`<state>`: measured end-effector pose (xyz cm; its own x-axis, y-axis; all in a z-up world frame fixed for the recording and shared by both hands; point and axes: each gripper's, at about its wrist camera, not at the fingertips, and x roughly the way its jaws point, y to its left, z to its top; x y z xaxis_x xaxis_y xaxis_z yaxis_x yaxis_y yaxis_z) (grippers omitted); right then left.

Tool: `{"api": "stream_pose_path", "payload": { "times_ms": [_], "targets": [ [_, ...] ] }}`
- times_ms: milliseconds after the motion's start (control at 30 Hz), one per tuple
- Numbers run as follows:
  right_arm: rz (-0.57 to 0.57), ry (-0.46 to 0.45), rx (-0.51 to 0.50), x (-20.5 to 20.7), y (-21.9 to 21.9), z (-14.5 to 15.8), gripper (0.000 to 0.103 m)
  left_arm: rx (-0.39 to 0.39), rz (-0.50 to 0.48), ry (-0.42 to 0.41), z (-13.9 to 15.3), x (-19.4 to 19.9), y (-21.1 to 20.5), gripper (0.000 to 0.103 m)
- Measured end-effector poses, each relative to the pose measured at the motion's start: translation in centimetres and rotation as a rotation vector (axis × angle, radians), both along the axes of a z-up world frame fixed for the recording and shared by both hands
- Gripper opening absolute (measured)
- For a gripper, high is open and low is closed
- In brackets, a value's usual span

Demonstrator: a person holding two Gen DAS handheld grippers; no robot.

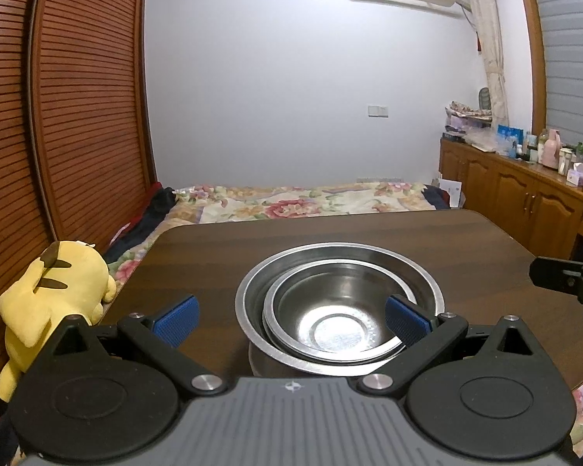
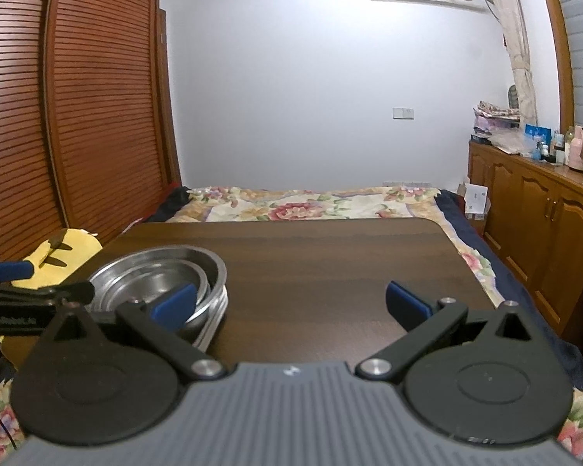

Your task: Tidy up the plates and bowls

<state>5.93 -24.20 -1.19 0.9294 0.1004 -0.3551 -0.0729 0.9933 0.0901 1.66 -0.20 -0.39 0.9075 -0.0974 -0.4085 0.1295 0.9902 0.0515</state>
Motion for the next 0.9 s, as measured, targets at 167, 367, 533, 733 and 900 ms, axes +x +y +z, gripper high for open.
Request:
{"api": "stream_pose_path", "payload": {
  "times_ms": [167,367,533,733,900],
  "targets": [
    [-0.012,0.011,-0.007,-0.1,0.0,-0.7,0.103,-0.007,-0.007,0.001,-0.8,-0.1,-0.1,0.103],
    [-0.014,0.016,-0.012,-0.3,0.0,-1.7,0.103,-0.008,-0.006,0.011,-1.7,-0.3,-0.2,0.103],
    [-0.024,0.018,-0.011,-0.4,-0.2,-2.4,0.103,-0.018,-0.001,0.021,-2.3,-0.3,-0.2,0.103],
    [-0.026,0.035,-0.006,-0.4,-0.3,-2.9,0.103,-0.02,-0.001,0.025,-2.4,-0.3,-0.1,0.103],
    [-0.022,0.035,-0.002,-0.5,-0.5,-2.9,0.103,-0.024,0.0,0.032,-2.7,-0.2,-0.1,0.103]
  ]
}}
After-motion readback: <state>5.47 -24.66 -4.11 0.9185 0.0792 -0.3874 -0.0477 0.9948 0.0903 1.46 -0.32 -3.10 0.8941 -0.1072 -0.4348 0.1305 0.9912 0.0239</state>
